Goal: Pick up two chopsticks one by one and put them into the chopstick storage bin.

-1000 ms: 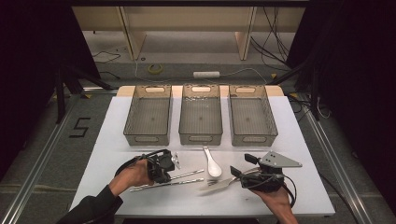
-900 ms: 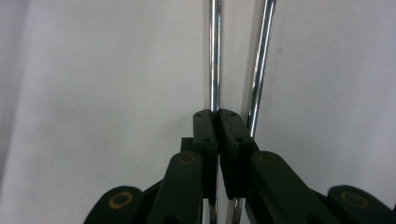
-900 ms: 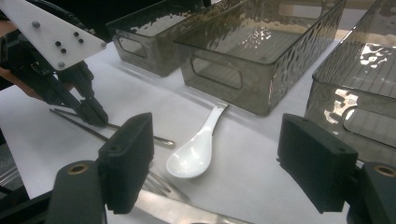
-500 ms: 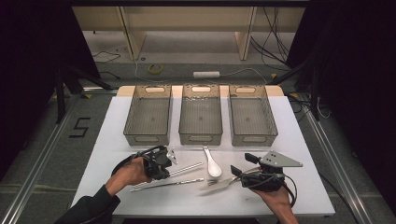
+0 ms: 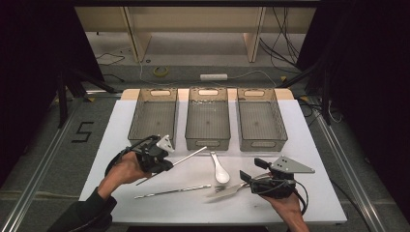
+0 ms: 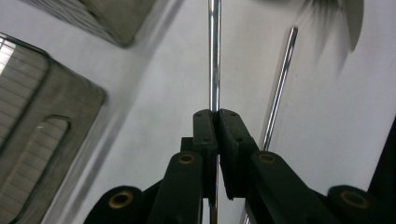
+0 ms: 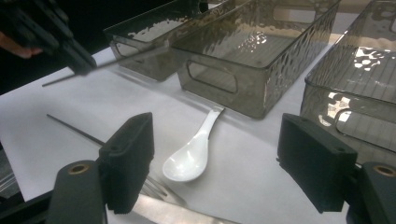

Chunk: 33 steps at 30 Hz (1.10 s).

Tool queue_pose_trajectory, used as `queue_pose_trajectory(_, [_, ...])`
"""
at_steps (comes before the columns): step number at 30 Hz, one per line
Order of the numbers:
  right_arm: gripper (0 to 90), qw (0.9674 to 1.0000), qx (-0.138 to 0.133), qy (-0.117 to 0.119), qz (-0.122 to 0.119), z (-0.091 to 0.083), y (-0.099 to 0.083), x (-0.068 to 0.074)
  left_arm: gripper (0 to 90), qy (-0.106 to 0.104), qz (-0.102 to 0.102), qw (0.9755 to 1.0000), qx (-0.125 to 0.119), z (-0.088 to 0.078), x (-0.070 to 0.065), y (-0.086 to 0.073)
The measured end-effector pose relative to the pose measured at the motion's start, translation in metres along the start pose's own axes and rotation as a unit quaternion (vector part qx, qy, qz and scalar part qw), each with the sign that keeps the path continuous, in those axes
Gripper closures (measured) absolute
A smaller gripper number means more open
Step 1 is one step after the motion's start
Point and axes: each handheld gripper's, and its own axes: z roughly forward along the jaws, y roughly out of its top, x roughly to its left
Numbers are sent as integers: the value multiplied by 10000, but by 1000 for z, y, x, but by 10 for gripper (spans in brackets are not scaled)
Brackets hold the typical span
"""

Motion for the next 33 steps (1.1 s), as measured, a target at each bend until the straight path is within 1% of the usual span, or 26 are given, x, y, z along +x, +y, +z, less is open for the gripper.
queue_pose_trajectory(3, [282,10000,-14,-18,14,0,0,0,857,111,-184,9995,-232,-10,10,1])
queue_pose_trajectory(6, [282,10000,-21,-28,19,0,0,0,857,178,-320,9986,-378,-19,19,3])
queue_pose_trajectory(8, [282,10000,-17,-28,21,0,0,0,857,288,-423,9977,-454,-22,24,5])
queue_pose_trajectory(10, [282,10000,-13,-23,14,0,0,0,857,321,-486,9970,-512,-25,31,6])
queue_pose_trajectory(13, [282,10000,-17,-19,10,0,0,0,857,431,-666,9948,-636,-28,41,7])
queue_pose_trajectory(15, [282,10000,-21,-13,9,0,0,0,857,526,-827,9924,-749,-31,49,7])
queue_pose_trajectory(16, [282,10000,-25,-10,9,0,0,0,857,593,-885,9911,-799,-32,53,7])
queue_pose_trajectory(18, [282,10000,-30,-9,7,0,0,0,857,653,-996,9889,-885,-35,60,8])
queue_pose_trajectory(19, [282,10000,-29,-9,6,0,0,0,857,738,-1066,9871,-940,-37,64,9])
queue_pose_trajectory(21, [282,10000,-33,-3,-1,0,0,0,857,814,-1141,9854,-968,-40,71,10])
queue_pose_trajectory(22, [282,10000,-30,-2,-2,0,0,0,857,854,-1212,9836,-1029,-41,74,11])
queue_pose_trajectory(23, [282,10000,-30,0,-4,0,0,0,857,885,-1251,9826,-1053,-43,78,11])
queue_pose_trajectory(25, [282,10000,-34,6,-8,0,0,0,857,1021,-1311,9804,-1057,-46,86,13])
queue_pose_trajectory(26, [282,10000,-35,8,-7,0,0,0,856,1076,-1347,9791,-1083,-47,91,13])
queue_pose_trajectory(28, [282,10000,-34,12,-6,0,0,0,857,1121,-1441,9764,-1158,-48,97,13])
queue_pose_trajectory(31, [282,10000,-39,15,-6,0,0,0,856,1250,-1580,9723,-1182,-48,107,14])
queue_pose_trajectory(32, [282,10000,-38,14,-6,0,0,0,857,1291,-1631,9705,-1219,-47,110,14])
queue_pose_trajectory(33, [282,10000,-35,14,-5,0,0,0,857,1309,-1665,9701,-1188,-46,114,14])
